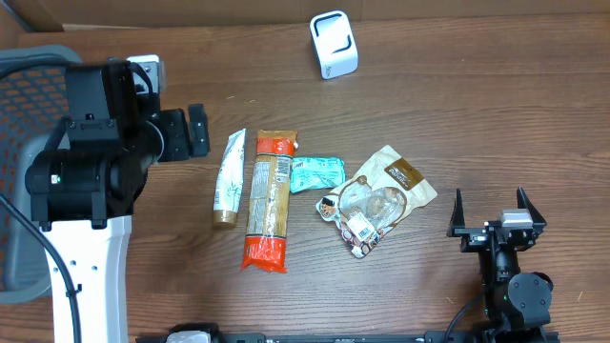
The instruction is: Scan the item barcode
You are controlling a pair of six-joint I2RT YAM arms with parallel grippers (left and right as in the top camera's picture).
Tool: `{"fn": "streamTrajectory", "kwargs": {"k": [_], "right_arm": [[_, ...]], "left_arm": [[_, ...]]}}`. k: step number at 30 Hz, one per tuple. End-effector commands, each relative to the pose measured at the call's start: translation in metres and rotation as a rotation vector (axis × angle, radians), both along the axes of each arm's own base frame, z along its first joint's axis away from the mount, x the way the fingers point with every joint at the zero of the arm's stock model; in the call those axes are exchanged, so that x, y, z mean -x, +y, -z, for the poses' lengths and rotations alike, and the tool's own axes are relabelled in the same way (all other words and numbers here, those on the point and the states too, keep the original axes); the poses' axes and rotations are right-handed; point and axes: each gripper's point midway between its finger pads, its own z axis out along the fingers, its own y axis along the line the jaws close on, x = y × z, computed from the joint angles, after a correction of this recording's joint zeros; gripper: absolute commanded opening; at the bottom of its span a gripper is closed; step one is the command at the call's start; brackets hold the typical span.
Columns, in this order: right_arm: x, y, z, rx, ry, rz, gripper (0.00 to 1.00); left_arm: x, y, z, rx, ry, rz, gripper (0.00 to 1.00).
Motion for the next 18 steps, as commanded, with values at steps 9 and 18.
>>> {"fn": "streamTrajectory", "kwargs": {"k": [9,18], "right_arm": [[0.0,-0.001,0.001,0.0,-0.005,0.006,1.0],[0.0,-0.001,0.001,0.0,-0.005,0.006,1.0]], "left_arm": [[0.029,0.106,0.012,0.107,0.02,-0.498,1.0],[0.04,0.127,0.039,0.139,0.074,-0.573,0.99]]}}
